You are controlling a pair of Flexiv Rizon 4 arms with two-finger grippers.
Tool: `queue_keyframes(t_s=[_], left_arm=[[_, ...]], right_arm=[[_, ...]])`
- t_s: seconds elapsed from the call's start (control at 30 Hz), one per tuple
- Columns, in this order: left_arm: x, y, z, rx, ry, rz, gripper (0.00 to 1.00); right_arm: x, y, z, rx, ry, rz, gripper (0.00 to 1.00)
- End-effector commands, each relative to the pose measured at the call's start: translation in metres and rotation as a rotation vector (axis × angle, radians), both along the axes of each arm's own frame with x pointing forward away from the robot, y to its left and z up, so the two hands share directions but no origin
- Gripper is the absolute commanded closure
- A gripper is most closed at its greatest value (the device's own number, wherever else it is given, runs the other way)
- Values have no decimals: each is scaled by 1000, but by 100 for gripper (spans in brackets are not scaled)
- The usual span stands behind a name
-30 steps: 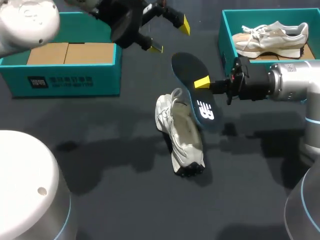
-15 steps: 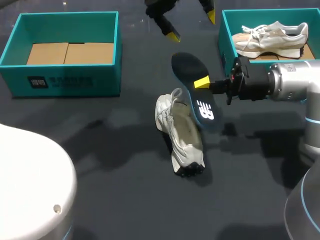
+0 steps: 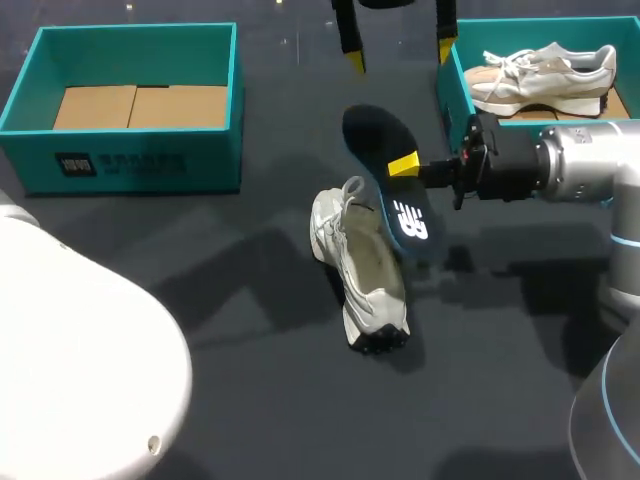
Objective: Take the shoe out of the shoebox, open the shoe tongue, remove and reinsert the insole, then place the shoe into the shoebox
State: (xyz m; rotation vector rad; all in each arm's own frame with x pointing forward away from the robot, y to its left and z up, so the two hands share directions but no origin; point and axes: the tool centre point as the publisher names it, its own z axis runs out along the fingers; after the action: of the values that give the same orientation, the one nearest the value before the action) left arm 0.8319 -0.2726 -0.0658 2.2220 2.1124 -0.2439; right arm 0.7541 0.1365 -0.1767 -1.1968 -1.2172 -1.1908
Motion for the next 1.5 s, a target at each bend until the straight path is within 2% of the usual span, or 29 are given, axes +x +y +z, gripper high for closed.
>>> queue_keyframes(t_s=[0.03, 0.23, 0.4, 0.7, 0.97, 1.03, 1.1, 1.5], left_arm=[[-1, -2, 0, 202, -14, -1, 0], [-3, 7, -2, 164, -19, 39, 0], [-7, 20, -5, 64, 1, 60, 0], [-21, 50, -19, -280, 34, 73, 0], [-29, 76, -20, -567, -1, 168, 0], [-31, 87, -21, -732, -13, 223, 0], [-32, 97, -25, -822, -22, 274, 0], [-33, 99, -27, -800, -33, 286, 0]], right_arm=[[0, 1, 0, -1, 0, -1, 100], [0, 1, 0, -1, 0, -1, 100], [0, 1, 0, -1, 0, -1, 100], [0, 1, 0, -1, 0, -1, 100], [0, 1, 0, -1, 0, -1, 100], [0, 1, 0, -1, 0, -1, 100], [0, 1, 0, -1, 0, -1, 100], [0, 1, 0, -1, 0, -1, 100]])
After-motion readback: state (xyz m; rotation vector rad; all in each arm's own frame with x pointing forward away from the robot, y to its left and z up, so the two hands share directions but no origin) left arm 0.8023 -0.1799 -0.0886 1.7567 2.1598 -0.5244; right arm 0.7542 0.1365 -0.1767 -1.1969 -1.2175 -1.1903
